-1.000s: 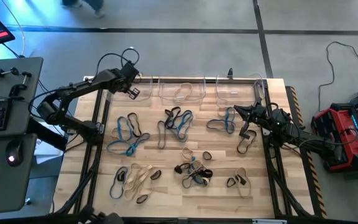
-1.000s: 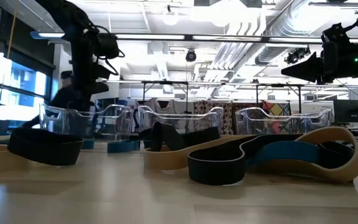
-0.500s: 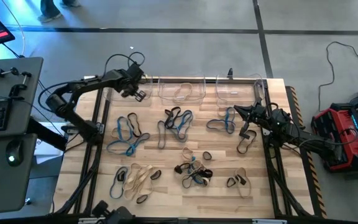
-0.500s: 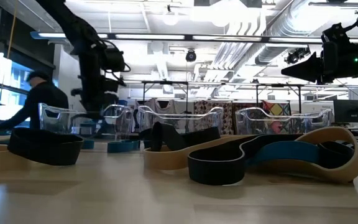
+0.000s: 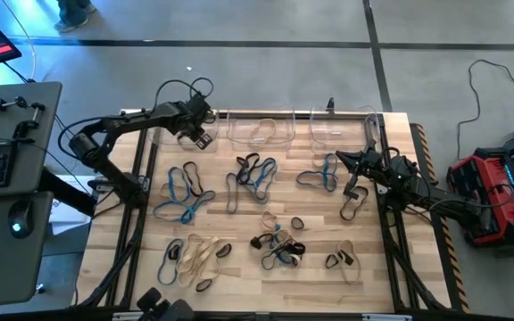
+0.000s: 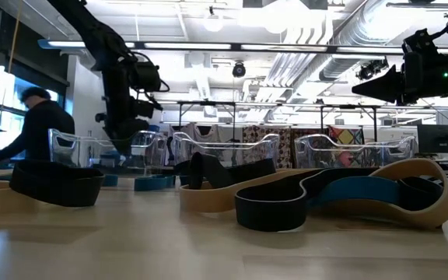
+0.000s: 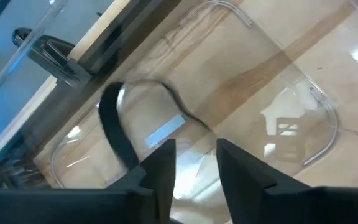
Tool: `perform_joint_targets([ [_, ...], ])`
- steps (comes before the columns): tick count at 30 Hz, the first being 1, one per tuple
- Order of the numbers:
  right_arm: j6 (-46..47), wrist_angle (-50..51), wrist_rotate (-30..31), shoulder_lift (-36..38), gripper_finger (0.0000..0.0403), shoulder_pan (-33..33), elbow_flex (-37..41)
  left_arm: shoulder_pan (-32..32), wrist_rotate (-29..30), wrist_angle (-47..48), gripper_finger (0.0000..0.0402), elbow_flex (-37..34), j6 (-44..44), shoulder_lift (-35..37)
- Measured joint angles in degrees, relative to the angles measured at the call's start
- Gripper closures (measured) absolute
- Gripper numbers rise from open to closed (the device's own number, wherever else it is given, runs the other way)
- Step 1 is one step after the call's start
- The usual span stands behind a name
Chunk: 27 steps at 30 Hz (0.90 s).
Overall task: Sort rubber bands into baskets
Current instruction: Put the black rubber band into the left transparent bin, then put the blue rubber band into the right transparent bin
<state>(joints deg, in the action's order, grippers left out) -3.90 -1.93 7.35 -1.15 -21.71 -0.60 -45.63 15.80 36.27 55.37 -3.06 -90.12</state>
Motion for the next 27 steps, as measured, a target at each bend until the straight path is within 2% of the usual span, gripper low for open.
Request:
perform_joint_targets([
  [4,0.0,0.0,0.0,-0.01,0.0403,-0.02,0.02,0.0,0.17,-0.07,0.0266,0.0,-0.25,2.75],
  [8,0.0,0.0,0.0,0.0,0.0403,-0.01,0.0,0.0,-0.5,-0.26,0.0265,0.0,-0.6,7.15],
  [12,0.0,0.0,0.0,0.0,0.0403,-0.01,0.01,0.01,-6.14,-1.29,0.0276,-0.47,-1.61,11.46],
  [17,-0.02,0.0,-0.02,0.0,0.0403,0.0,0.02,0.58,-12.8,-6.32,0.0305,-4.29,-1.62,16.69],
  [22,0.0,0.0,0.0,0.0,0.0403,-0.01,0.01,3.88,-13.72,-10.93,0.0347,-8.02,-0.17,22.33],
  [27,0.0,0.0,0.0,0.0,0.0403,0.0,0.0,10.11,-13.73,-19.31,0.0384,-12.22,0.88,27.43],
])
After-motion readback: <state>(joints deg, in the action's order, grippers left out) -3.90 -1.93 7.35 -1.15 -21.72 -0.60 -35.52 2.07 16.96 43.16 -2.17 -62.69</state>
